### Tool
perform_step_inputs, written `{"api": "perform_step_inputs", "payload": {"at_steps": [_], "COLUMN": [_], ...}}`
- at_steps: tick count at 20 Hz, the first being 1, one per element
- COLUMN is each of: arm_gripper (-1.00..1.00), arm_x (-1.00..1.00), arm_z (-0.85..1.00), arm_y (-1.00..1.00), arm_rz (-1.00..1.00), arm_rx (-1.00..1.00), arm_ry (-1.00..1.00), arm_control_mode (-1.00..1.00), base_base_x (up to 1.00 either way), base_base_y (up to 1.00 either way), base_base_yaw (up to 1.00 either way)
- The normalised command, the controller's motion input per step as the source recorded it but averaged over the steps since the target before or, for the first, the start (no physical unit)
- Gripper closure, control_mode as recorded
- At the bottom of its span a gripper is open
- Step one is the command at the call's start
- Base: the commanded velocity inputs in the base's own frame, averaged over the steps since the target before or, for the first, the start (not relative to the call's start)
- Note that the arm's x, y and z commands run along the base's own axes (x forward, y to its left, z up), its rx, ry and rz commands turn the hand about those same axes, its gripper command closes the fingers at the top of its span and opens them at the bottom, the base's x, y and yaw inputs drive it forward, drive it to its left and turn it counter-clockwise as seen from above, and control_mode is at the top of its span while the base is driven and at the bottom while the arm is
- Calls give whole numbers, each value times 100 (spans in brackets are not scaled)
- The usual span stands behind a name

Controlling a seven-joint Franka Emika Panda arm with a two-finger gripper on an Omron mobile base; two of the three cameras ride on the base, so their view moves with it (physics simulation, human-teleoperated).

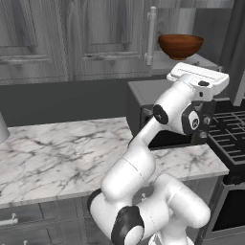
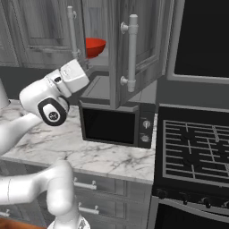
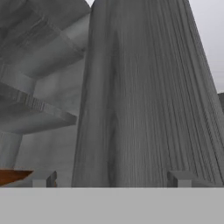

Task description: Move the bowls from the cabinet to the plates on the dining table.

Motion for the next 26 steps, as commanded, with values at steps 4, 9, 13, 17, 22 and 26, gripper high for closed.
{"api": "perform_step_inputs", "payload": {"at_steps": [4, 9, 13, 17, 22, 26], "arm_gripper": [-100, -100, -100, -100, -100, -100], "arm_x": [15, 9, 9, 14, 25, 33], "arm_z": [0, 0, -1, -2, -3, -2], "arm_y": [-17, -33, -33, -25, -22, -21], "arm_rz": [-13, -8, -5, -5, -5, -4], "arm_rx": [4, 6, 7, 8, 8, 5], "arm_ry": [0, 0, -1, -1, 0, 0], "arm_control_mode": [-100, -100, -100, -100, -100, -100], "base_base_x": [0, 0, 0, 0, 0, 0], "base_base_y": [0, 0, 0, 0, 0, 0], "base_base_yaw": [0, 0, 0, 0, 0, 0]}}
